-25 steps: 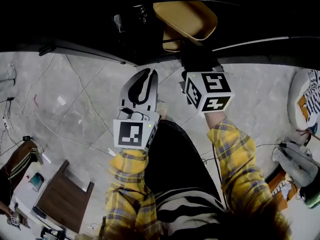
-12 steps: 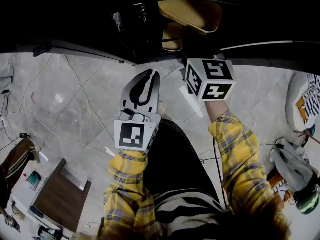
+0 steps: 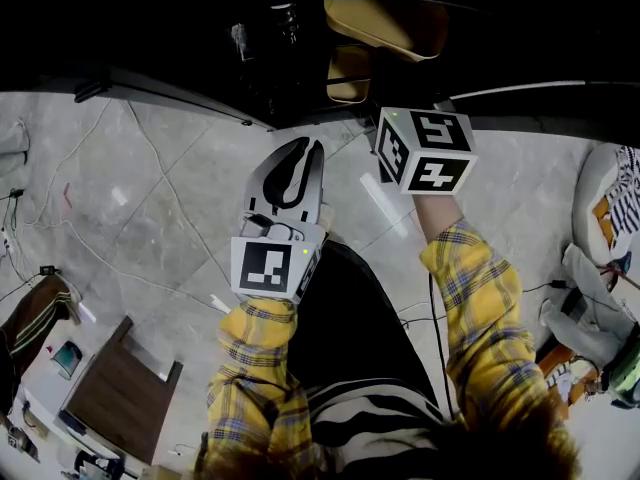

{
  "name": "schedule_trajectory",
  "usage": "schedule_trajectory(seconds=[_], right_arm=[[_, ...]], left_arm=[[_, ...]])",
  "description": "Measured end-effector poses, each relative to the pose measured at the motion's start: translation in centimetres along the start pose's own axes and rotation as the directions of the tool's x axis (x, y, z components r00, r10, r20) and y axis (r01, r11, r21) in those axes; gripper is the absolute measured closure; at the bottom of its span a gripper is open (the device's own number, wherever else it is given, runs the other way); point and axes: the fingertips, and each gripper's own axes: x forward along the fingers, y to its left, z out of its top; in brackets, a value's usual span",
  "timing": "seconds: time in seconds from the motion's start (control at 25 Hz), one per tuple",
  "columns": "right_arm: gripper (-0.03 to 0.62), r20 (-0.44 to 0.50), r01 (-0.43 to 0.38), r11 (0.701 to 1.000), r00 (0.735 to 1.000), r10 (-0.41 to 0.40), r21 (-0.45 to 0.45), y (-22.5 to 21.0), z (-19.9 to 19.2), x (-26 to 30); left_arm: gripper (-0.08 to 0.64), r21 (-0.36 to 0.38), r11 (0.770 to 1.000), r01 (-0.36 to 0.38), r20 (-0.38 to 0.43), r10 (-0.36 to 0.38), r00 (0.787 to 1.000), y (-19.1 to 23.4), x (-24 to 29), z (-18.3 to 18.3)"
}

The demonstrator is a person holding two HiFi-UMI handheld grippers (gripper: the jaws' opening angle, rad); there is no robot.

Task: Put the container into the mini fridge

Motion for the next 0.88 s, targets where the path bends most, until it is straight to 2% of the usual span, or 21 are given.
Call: schedule_trajectory(seconds=[0.56, 0.88], right_arm=[[0.566, 0.036, -0.009, 1.000, 0.999, 0.008, 0.018, 0.6, 0.2, -6.2], [0.566, 0.050, 0.010, 0.998, 0.999, -0.013, 0.065, 0.0, -0.9, -10.5]], left_arm=[[0.506, 0.009, 1.000, -0.023, 0.048, 0.023, 0.999, -0.5, -0.5, 3.0], [0.506, 0.015, 0.999, -0.034, 0.035, 0.033, 0.999, -1.9, -1.5, 3.3]])
